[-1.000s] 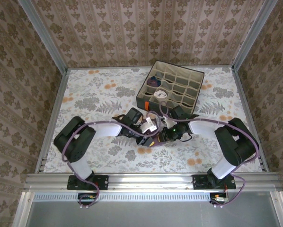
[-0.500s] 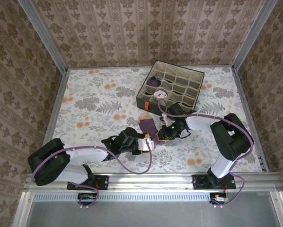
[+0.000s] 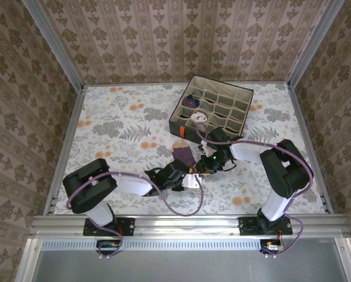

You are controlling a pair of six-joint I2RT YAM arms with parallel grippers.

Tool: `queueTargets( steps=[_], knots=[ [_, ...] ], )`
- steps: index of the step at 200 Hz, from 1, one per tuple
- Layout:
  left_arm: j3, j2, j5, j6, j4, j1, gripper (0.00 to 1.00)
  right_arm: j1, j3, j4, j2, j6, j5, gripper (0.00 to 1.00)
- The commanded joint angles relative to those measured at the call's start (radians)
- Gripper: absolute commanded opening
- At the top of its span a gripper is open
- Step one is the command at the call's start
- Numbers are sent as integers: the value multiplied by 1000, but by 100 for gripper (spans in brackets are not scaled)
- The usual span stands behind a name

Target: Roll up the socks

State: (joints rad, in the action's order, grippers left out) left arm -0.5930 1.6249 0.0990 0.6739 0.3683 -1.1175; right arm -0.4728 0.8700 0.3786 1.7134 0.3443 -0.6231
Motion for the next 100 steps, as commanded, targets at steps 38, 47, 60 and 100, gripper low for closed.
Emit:
queueTargets(
  steps=[38, 47, 60, 100],
  knots=[
    [-46, 5, -81, -225, -181, 44, 0, 20, -85, -14, -62, 10, 42, 38],
    [-48, -9, -177, -259, -212, 69, 0, 26, -101, -40, -108, 18, 40, 42],
    [-51, -19, -310, -311, -244, 106, 0, 31, -120, -68, -173, 21, 51, 44],
    [-75, 24, -614, -463, -285, 223, 0, 30, -174, -141, -315, 10, 106, 46]
  ],
)
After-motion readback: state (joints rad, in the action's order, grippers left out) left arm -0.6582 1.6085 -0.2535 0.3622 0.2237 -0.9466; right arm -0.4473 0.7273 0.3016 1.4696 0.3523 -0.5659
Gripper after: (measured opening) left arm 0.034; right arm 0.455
